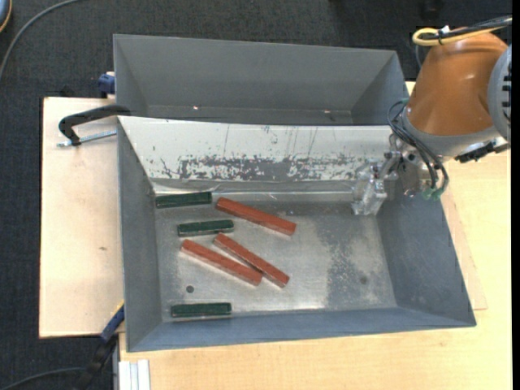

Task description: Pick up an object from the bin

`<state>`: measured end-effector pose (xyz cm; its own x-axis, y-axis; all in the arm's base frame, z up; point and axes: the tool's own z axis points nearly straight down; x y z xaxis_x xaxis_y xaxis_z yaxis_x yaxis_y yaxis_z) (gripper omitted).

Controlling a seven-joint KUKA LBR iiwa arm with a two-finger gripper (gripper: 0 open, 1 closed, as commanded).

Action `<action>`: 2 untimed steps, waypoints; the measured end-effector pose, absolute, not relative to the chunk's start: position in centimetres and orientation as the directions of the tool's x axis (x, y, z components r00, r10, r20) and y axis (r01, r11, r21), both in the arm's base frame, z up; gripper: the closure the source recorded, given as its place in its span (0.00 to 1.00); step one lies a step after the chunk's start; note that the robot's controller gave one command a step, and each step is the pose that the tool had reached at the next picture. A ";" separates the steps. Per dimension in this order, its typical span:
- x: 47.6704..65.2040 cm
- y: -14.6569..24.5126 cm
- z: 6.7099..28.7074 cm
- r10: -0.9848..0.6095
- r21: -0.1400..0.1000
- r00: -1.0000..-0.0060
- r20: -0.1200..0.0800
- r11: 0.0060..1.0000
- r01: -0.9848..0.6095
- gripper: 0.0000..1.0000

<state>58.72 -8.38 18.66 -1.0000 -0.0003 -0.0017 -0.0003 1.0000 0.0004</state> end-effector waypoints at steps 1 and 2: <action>58.7 -8.4 18.7 -0.001 0.000 -1.000 -0.002 1.000 -0.001 0.00; 56.9 -0.3 10.2 -0.162 0.005 -0.987 0.006 0.987 -0.162 0.00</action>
Offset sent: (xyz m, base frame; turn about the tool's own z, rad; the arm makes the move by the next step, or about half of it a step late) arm 0.0000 0.0000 0.0000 0.0000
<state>56.85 -0.30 10.23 -0.9867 -0.1622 0.0057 -0.1622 0.9867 0.0052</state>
